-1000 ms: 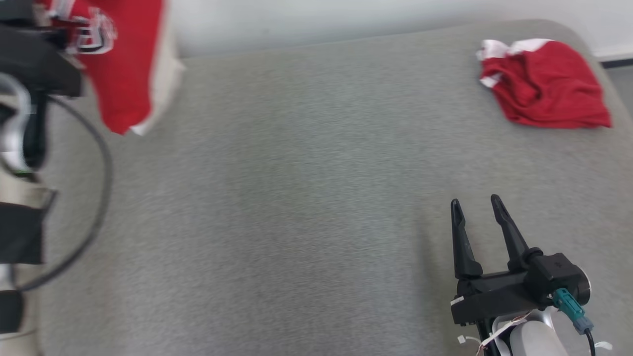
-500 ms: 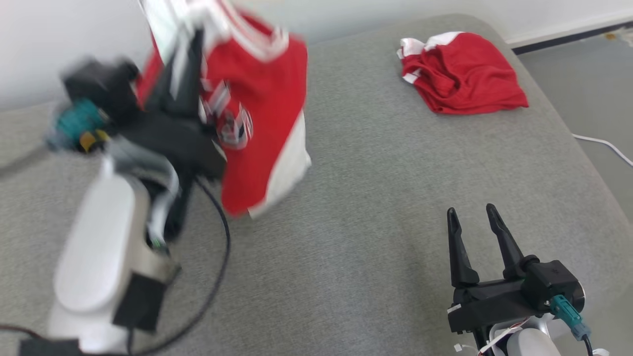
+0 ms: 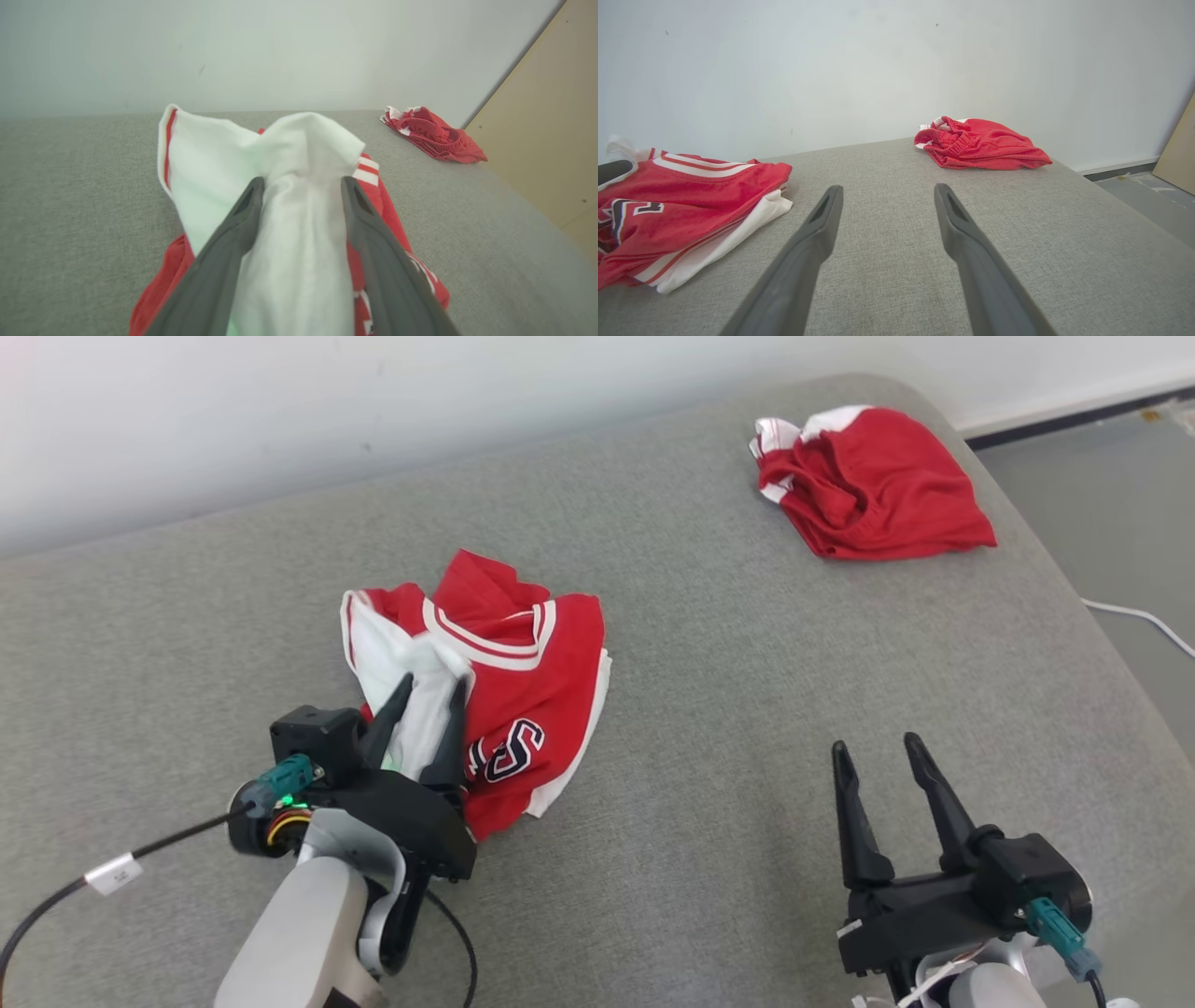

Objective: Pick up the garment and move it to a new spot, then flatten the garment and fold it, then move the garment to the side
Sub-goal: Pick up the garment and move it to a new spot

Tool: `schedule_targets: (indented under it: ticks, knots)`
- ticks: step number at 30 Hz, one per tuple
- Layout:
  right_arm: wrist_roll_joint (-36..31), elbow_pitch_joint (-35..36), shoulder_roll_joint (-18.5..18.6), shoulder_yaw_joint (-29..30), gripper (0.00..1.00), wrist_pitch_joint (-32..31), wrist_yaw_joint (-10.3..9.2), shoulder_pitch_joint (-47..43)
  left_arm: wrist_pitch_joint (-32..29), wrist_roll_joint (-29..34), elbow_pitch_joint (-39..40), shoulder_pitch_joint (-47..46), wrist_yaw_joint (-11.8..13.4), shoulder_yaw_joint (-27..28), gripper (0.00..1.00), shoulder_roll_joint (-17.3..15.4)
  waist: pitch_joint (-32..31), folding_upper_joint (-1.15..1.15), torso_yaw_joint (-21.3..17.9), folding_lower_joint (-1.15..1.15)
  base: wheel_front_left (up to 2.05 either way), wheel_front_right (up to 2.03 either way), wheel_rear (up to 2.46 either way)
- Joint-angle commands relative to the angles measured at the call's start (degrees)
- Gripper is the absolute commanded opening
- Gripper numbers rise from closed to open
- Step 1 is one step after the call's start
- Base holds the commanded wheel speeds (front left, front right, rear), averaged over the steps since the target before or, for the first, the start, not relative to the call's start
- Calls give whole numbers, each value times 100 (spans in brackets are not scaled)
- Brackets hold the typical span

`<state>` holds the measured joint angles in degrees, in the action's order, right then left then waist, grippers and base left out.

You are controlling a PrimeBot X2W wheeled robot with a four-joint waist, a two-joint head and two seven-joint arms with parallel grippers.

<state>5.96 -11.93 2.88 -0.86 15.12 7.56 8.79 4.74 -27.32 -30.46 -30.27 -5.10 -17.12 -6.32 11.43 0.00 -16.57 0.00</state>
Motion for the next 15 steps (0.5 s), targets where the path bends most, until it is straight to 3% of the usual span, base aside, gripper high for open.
schedule_targets:
  ticks: [1, 8, 15]
  knots:
    - [-9, -11, -5, 42, 100, 2, -17, -57, 196, 42, -14, -30, -35, -45, 100, 44, -126, 0, 124, 0, 0, 0, 0]
    - [-52, -26, -6, 44, 100, 2, -17, -199, 665, 208, 262, -89, 18, -96, 100, -2, -409, 0, 405, 0, 0, 0, 0]
    - [-130, 4, -6, 124, 100, 2, -17, -347, 891, 356, 855, 298, 276, 101, 100, -358, -664, 0, 780, 0, 0, 0, 0]
